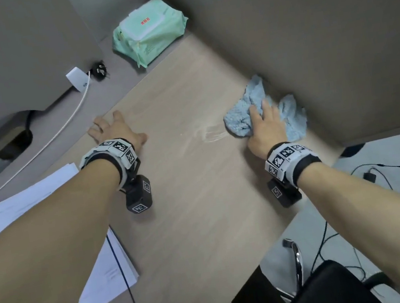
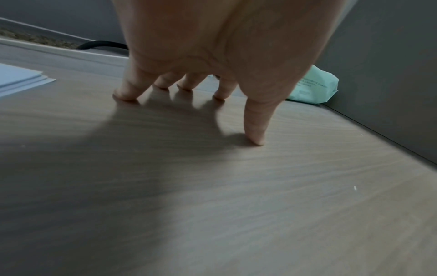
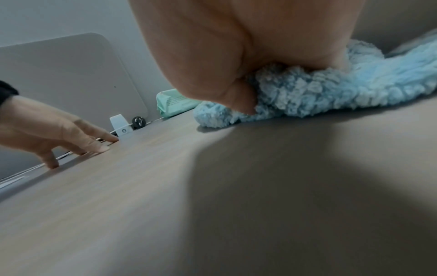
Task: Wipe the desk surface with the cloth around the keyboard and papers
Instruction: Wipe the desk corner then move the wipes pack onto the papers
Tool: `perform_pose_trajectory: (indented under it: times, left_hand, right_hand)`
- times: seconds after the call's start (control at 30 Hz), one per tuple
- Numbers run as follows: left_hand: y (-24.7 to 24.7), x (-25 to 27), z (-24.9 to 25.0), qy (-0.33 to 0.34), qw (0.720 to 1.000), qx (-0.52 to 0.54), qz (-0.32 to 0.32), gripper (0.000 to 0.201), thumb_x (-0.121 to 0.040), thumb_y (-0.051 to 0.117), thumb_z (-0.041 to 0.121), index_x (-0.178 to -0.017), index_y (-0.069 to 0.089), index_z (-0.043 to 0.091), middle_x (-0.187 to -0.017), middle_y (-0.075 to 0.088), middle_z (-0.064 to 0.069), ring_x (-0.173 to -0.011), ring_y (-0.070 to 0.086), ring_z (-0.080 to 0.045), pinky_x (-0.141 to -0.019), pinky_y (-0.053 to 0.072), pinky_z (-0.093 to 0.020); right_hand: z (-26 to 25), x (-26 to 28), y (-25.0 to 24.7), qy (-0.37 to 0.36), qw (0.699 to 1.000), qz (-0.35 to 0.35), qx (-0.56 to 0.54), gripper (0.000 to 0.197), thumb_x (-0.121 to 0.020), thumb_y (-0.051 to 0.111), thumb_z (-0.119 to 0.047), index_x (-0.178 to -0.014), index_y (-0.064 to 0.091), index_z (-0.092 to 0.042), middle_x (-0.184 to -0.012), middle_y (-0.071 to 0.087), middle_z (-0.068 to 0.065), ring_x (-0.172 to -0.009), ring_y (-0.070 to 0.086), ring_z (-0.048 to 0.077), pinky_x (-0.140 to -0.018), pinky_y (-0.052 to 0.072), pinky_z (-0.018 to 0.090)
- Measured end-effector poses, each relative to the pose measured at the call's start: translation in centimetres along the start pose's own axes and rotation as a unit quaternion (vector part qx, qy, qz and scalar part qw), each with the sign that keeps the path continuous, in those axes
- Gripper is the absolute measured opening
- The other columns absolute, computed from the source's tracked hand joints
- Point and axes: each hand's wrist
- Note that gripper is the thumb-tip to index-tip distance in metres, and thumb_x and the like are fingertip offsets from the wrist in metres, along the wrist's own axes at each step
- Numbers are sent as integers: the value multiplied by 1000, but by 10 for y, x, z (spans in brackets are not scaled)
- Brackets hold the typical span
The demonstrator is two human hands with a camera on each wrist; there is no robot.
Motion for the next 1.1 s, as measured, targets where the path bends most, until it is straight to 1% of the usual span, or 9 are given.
perform_pose_trajectory:
  times: [0.2,0.3,0.4,0.57,0.7,0.83,0.93,1.0,1.1]
  left_hand:
    - [0,-2,-1,-1,1000,-12,2,93,-78,71,49,-151,20,23,-159,5,-23,-142,9,-51,-116,17,-56]
    - [0,-2,-3,-1,1000,-15,6,92,-78,72,49,-150,21,23,-159,6,-24,-142,9,-50,-117,15,-55]
    - [0,-2,-2,2,1000,-15,8,91,-77,72,50,-149,23,23,-158,6,-23,-142,10,-49,-116,17,-57]
    - [0,0,-2,3,1000,-12,7,90,-75,72,51,-147,25,23,-158,8,-23,-141,12,-50,-114,21,-59]
    - [0,1,-1,4,1000,-1,5,91,-76,73,50,-148,24,24,-159,5,-22,-142,9,-49,-113,21,-61]
    - [-1,-2,-1,2,1000,-7,4,92,-75,73,50,-148,23,24,-158,6,-23,-142,10,-50,-113,22,-60]
    - [-1,-4,-2,1,1000,-13,2,91,-75,73,51,-147,25,23,-158,7,-23,-141,12,-50,-113,22,-60]
    - [0,-4,-1,2,1000,-19,5,90,-75,73,51,-146,27,22,-157,9,-23,-140,14,-50,-112,23,-60]
    - [-1,-2,-1,-1,1000,-30,5,89,-76,72,52,-147,26,21,-157,11,-23,-140,15,-50,-112,23,-61]
  right_hand:
    - [-76,-54,-13,-100,994,-24,38,75,-85,50,-10,-153,20,-17,-164,-2,12,-149,1,38,-115,16,63]
    - [-105,-21,5,-209,975,-59,43,83,-80,53,-7,-155,19,-20,-165,-4,8,-150,-4,36,-117,6,61]
    - [-80,29,26,-275,958,-76,25,86,-80,53,-7,-156,19,-25,-166,-5,2,-151,-7,30,-117,3,58]
    - [7,41,21,-143,990,-8,-10,82,-79,55,-9,-154,26,-26,-165,7,6,-151,5,34,-116,16,61]
    - [20,5,6,-67,998,16,-13,78,-77,54,-9,-150,31,-21,-161,16,11,-145,18,36,-112,29,57]
    - [-29,-48,-10,-69,997,26,-1,69,-79,54,-11,-145,35,-21,-157,22,15,-139,28,38,-105,37,53]
    - [-56,-57,-9,-113,993,-17,19,76,-84,54,-7,-152,24,-24,-164,8,9,-149,11,34,-116,25,56]
    - [-47,-49,-2,-128,992,-9,10,78,-84,54,-5,-154,23,-23,-164,7,8,-150,8,32,-116,22,58]
    - [-4,-27,8,-97,994,40,-14,73,-82,54,-7,-150,31,-19,-161,17,10,-145,20,34,-111,31,56]
Point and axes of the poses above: each hand's wrist, its own x-axis away from the middle knuckle, its own y-axis out of the palm, z = x × y
